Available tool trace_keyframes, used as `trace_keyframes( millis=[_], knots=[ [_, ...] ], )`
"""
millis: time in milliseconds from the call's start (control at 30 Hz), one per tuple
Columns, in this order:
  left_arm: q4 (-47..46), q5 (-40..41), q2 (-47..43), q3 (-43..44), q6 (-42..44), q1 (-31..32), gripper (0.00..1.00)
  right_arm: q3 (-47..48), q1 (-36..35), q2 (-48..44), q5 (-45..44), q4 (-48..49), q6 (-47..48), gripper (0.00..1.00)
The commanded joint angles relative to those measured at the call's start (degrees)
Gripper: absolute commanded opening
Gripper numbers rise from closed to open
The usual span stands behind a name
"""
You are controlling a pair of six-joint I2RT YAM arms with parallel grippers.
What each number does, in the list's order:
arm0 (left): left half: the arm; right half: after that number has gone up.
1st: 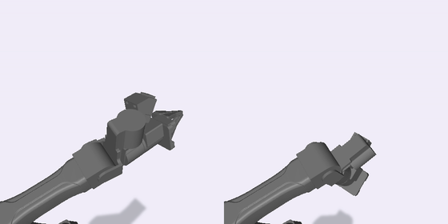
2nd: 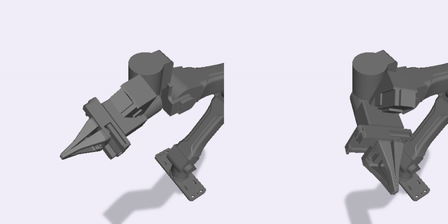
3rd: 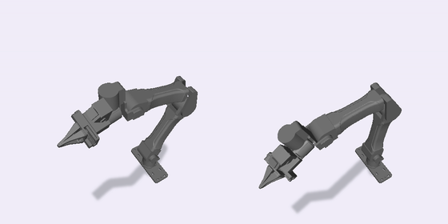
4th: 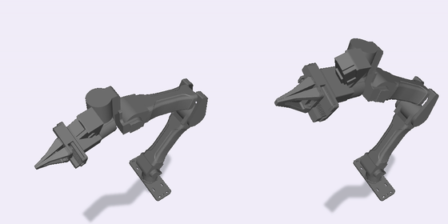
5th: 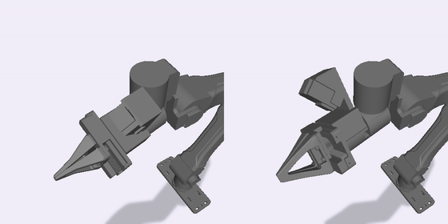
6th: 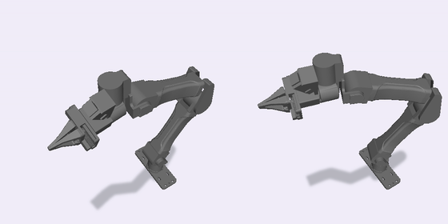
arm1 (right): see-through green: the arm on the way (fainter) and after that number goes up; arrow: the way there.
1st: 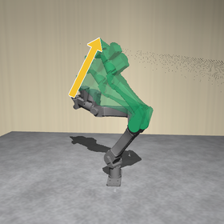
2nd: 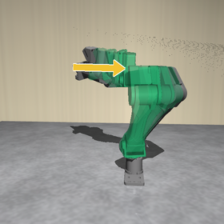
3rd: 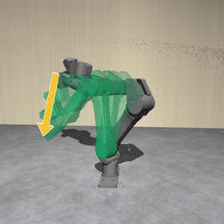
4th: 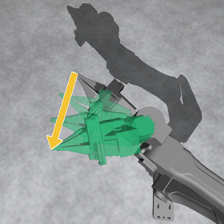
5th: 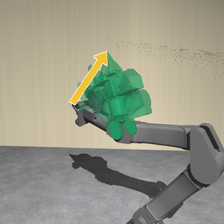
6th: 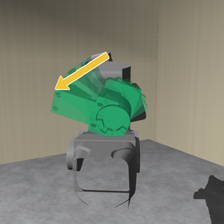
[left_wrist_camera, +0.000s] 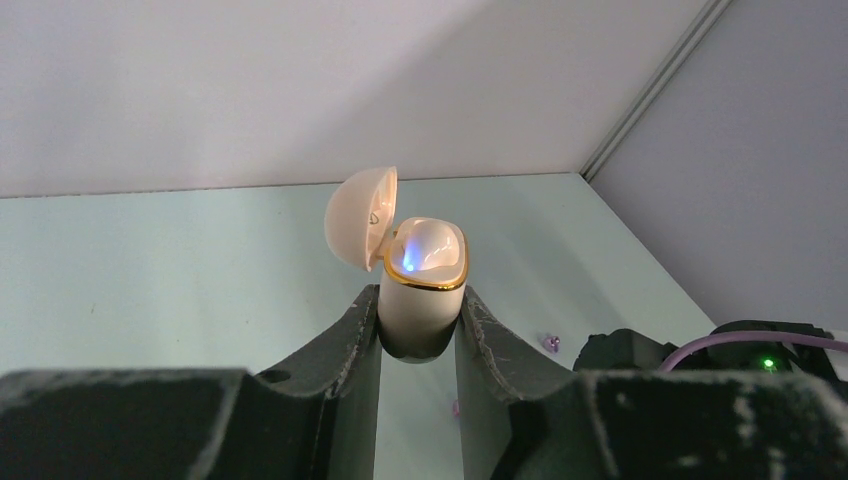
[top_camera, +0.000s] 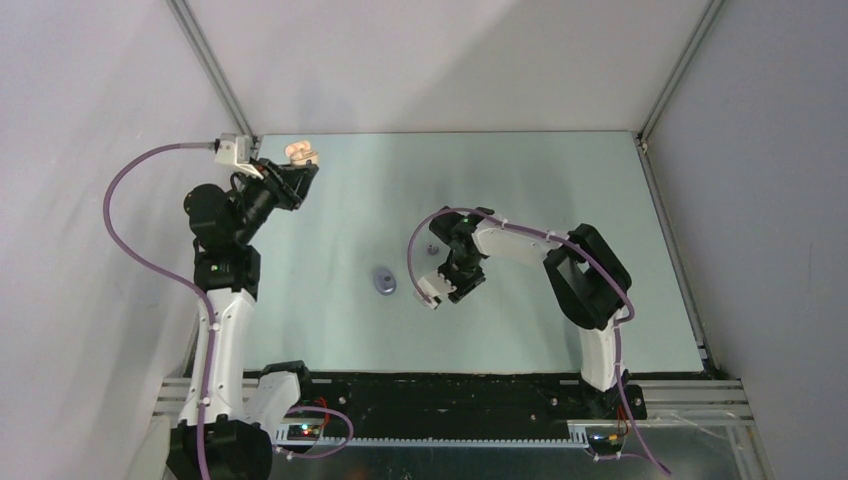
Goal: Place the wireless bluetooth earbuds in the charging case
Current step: Move the right earbud to the center of the board, then pick up the right earbud from the center of the board.
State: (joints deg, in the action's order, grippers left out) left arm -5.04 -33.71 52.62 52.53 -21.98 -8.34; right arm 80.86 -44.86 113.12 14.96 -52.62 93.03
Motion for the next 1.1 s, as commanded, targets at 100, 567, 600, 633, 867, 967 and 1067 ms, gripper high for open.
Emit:
trace_keyframes(
  millis=[100, 567, 600, 633, 867, 967, 1067],
  knots=[
    [-1.6, -1.6, 0.5, 2.9, 0.3, -0.5, 0.00, -0.3, 1.8, -9.7, 2.6, 0.6, -11.0, 0.48],
    [-2.2, 1.3, 1.0, 2.4, -1.6, -0.5, 0.00, -9.9, 5.9, -17.1, -6.3, 13.4, -80.5, 0.43],
    [-2.0, 2.1, 0.7, 2.3, -1.6, -0.5, 0.00, -10.0, 6.0, -16.5, -6.1, 13.9, -81.8, 0.43],
    [-2.0, 2.3, 0.5, 2.3, -1.5, -0.4, 0.00, -10.1, 6.0, -16.1, -5.7, 15.0, -81.9, 0.42],
    [0.0, 3.0, -0.7, 1.8, -0.7, -0.5, 0.00, -11.5, 4.9, -12.1, -3.4, 21.2, -72.2, 0.42],
    [0.4, 3.0, -0.8, 1.8, -0.7, -0.5, 0.00, -12.5, 5.3, -11.3, -2.4, 23.3, -69.0, 0.42],
    [0.5, 3.0, -0.7, 2.1, -0.5, -0.5, 0.00, -15.4, 5.4, -12.9, -0.9, 25.4, -65.0, 0.41]
  ],
)
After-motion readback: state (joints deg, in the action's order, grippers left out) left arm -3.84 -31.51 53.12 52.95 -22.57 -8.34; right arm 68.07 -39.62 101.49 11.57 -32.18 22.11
